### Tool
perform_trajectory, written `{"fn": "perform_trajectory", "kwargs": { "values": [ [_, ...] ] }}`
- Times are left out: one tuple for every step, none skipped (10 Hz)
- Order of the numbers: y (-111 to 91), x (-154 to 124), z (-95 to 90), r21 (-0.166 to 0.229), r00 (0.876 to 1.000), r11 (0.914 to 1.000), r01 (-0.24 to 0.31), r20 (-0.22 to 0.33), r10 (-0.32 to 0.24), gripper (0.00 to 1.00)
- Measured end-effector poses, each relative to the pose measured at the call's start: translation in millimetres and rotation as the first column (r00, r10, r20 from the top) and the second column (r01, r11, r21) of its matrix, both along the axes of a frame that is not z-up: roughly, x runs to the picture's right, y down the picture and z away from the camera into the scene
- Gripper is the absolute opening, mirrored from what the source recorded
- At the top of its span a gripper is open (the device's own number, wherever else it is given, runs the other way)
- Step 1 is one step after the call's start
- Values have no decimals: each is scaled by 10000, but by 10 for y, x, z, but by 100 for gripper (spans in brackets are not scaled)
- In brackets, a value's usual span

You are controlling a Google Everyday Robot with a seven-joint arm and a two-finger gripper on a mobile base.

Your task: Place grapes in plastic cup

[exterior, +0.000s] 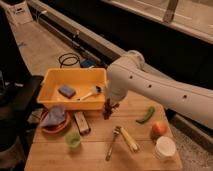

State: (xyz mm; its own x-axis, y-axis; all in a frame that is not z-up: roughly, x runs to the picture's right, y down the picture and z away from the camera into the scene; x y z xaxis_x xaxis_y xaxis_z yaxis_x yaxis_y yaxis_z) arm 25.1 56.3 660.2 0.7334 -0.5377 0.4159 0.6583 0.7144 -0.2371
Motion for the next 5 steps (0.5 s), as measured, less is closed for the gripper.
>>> {"fn": "perform_trajectory", "kwargs": {
  "values": [
    [-4,31,5,24,10000,10000,0,-53,0,0],
    [1,11,0,-4,10000,10000,2,-15,-2,0],
    [1,4,2,-2,10000,10000,16,-5,-16,0],
    [1,22,2,0,10000,10000,-8,-27,8,0],
    [-2,18,3,2,10000,10000,0,-20,0,0]
  ]
}}
